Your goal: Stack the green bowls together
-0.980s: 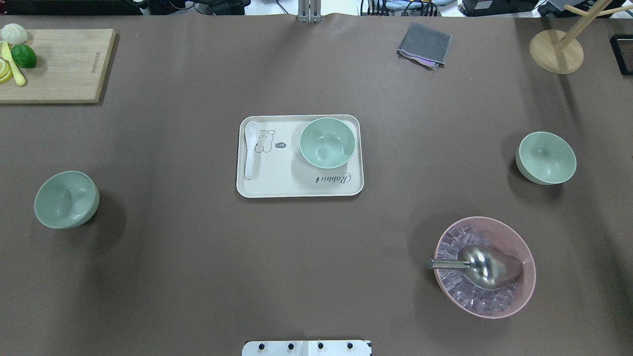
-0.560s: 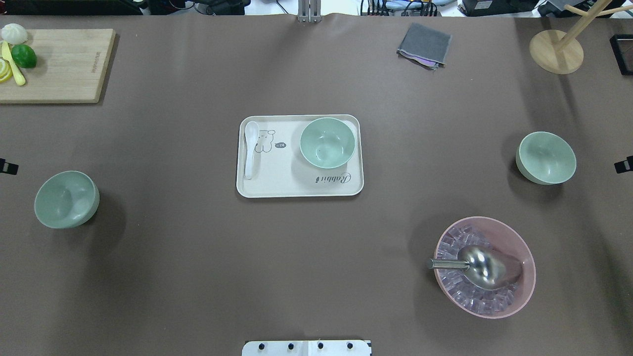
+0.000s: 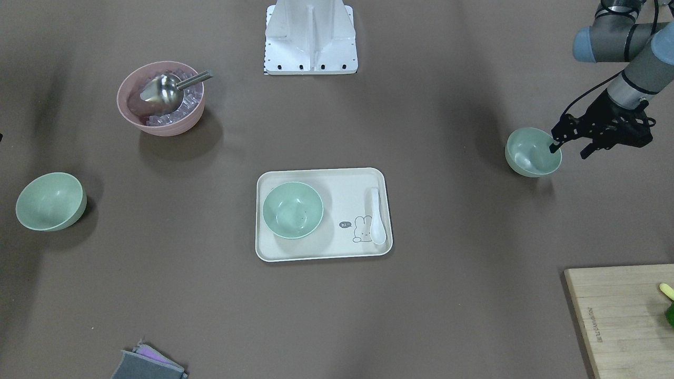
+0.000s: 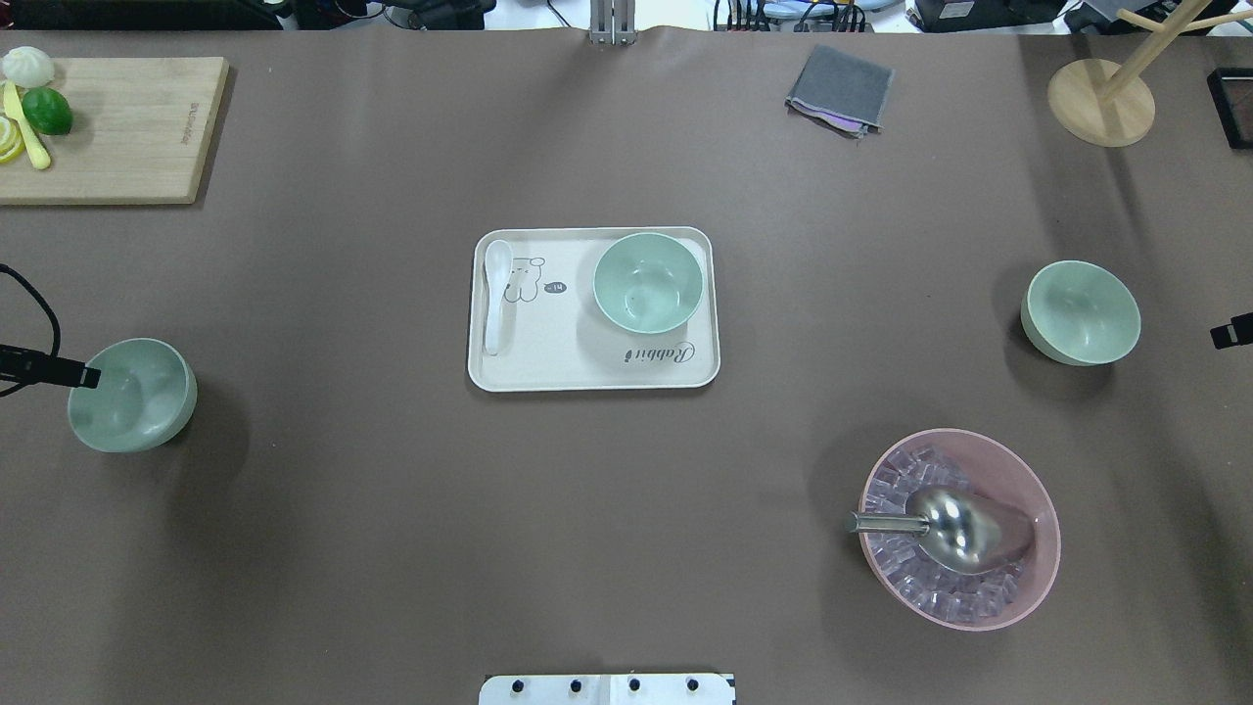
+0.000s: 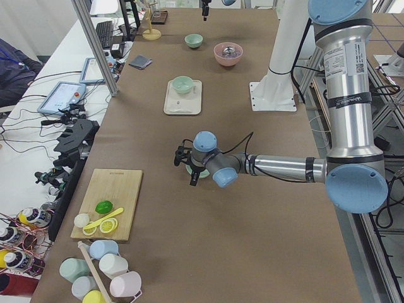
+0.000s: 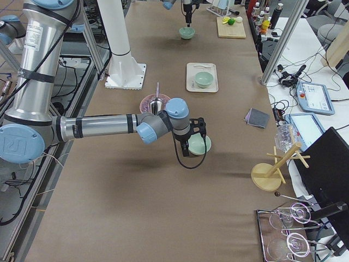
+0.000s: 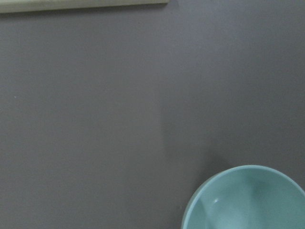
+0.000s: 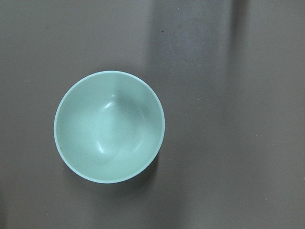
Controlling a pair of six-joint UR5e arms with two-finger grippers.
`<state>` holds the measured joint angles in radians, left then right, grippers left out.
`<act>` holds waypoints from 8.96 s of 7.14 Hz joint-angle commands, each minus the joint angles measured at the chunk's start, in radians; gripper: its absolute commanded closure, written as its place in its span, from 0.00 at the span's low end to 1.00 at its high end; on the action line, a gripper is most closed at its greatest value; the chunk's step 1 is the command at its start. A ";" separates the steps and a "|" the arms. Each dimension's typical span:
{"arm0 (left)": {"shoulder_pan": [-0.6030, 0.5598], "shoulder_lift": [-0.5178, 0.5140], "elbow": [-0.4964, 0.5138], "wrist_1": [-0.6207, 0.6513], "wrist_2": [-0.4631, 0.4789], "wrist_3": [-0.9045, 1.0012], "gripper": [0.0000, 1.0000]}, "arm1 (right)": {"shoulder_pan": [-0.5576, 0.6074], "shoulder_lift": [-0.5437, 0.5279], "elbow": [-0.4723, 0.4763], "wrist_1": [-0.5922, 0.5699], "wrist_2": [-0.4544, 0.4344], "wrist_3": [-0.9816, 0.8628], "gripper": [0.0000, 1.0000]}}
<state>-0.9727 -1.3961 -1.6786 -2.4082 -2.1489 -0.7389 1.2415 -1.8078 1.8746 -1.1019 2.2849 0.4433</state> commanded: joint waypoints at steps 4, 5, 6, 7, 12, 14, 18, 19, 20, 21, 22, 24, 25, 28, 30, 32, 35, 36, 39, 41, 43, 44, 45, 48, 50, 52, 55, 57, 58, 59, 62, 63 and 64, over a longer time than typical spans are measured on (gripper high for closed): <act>0.025 -0.001 0.007 -0.002 0.004 0.007 0.64 | -0.001 -0.002 0.000 0.001 -0.002 0.000 0.00; 0.028 -0.001 0.005 -0.002 0.004 0.007 0.69 | -0.001 -0.002 0.000 0.001 -0.002 0.000 0.00; 0.029 -0.003 0.005 -0.002 0.004 0.009 0.75 | -0.001 -0.002 0.000 0.001 -0.002 0.000 0.00; 0.029 -0.003 0.005 -0.002 0.004 0.009 0.80 | -0.001 -0.002 0.000 0.001 -0.002 0.000 0.00; 0.028 -0.007 -0.007 -0.006 -0.005 0.009 1.00 | -0.001 -0.004 -0.002 0.001 -0.001 0.000 0.00; 0.028 -0.018 -0.065 0.018 -0.029 -0.013 1.00 | -0.001 -0.010 -0.002 0.002 -0.001 0.000 0.00; 0.095 -0.249 -0.119 0.205 -0.023 -0.238 1.00 | -0.001 -0.010 -0.002 0.002 -0.001 0.000 0.00; 0.142 -0.352 -0.133 0.300 -0.019 -0.308 1.00 | -0.001 -0.010 -0.002 0.002 -0.001 0.000 0.00; 0.201 -0.453 -0.132 0.379 0.025 -0.388 1.00 | -0.001 -0.010 -0.002 0.002 -0.001 0.000 0.00; 0.279 -0.560 -0.125 0.487 0.090 -0.445 1.00 | -0.001 -0.010 -0.002 0.002 -0.001 0.000 0.00; 0.314 -0.657 -0.122 0.605 0.113 -0.497 1.00 | -0.001 -0.010 -0.002 0.002 -0.002 -0.001 0.00; 0.341 -0.791 -0.039 0.646 0.151 -0.569 1.00 | -0.001 -0.008 -0.002 0.002 -0.001 -0.003 0.00; 0.342 -0.884 0.047 0.646 0.162 -0.603 1.00 | -0.002 -0.010 -0.002 0.002 -0.002 -0.003 0.00; 0.351 -1.052 0.245 0.640 0.218 -0.654 1.00 | -0.002 -0.008 -0.002 0.002 -0.001 -0.005 0.00; 0.365 -1.069 0.287 0.630 0.239 -0.654 1.00 | -0.002 -0.008 -0.002 0.004 -0.002 -0.005 0.00; 0.373 -1.071 0.300 0.627 0.258 -0.652 1.00 | -0.002 -0.007 -0.002 0.002 -0.001 -0.005 0.00; 0.373 -1.078 0.348 0.565 0.259 -0.651 1.00 | -0.002 -0.007 -0.002 0.002 -0.001 -0.005 0.00; 0.373 -1.078 0.350 0.564 0.258 -0.651 1.00 | -0.002 -0.007 -0.002 0.002 -0.002 -0.005 0.00; 0.373 -1.077 0.358 0.564 0.261 -0.648 1.00 | -0.002 -0.007 -0.002 0.002 -0.002 -0.003 0.00; 0.373 -1.077 0.364 0.564 0.282 -0.646 1.00 | -0.004 -0.007 -0.002 0.002 -0.002 -0.003 0.00; 0.373 -1.077 0.364 0.564 0.282 -0.645 1.00 | -0.002 -0.007 -0.002 0.002 -0.001 -0.003 0.00; 0.373 -1.075 0.364 0.564 0.282 -0.643 1.00 | -0.004 -0.007 -0.002 0.002 -0.002 -0.003 0.00; 0.373 -1.075 0.364 0.564 0.282 -0.643 1.00 | -0.004 -0.007 -0.002 0.002 -0.002 -0.003 0.00; 0.373 -1.074 0.362 0.564 0.282 -0.640 1.00 | -0.004 -0.007 -0.002 0.002 -0.002 -0.003 0.00; 0.373 -1.071 0.355 0.564 0.281 -0.575 0.07 | -0.004 -0.007 -0.002 0.002 -0.002 -0.005 0.00; 0.361 -1.067 0.309 0.580 0.271 -0.567 0.02 | -0.004 -0.008 -0.003 0.002 -0.002 -0.005 0.00; 0.272 -0.864 -0.062 0.883 0.141 -0.351 0.02 | -0.004 -0.011 -0.014 0.001 -0.002 -0.012 0.00; 0.131 -0.645 -0.348 1.099 0.104 -0.077 0.02 | -0.004 -0.019 -0.022 0.001 -0.002 -0.005 0.00; 0.029 -0.532 -0.387 1.107 0.068 0.066 0.02 | -0.004 -0.022 -0.022 0.001 -0.004 0.000 0.00; -0.083 -0.435 -0.389 1.106 0.051 0.295 0.02 | -0.005 -0.024 -0.022 0.001 -0.004 0.021 0.00; -0.421 -0.268 -0.270 1.100 -0.060 0.897 0.02 | -0.048 -0.016 -0.034 0.000 -0.082 0.112 0.13; -0.437 -0.267 -0.268 1.100 -0.057 0.908 0.02 | -0.056 0.039 -0.067 -0.004 -0.105 0.129 0.19; -0.439 -0.247 -0.271 1.097 -0.057 0.909 0.02 | -0.056 0.156 -0.183 -0.004 -0.105 0.129 0.20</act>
<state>-1.3883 -1.6655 -1.9534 -1.3089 -2.2035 0.1376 1.1919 -1.7601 1.7922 -1.1046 2.1937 0.5595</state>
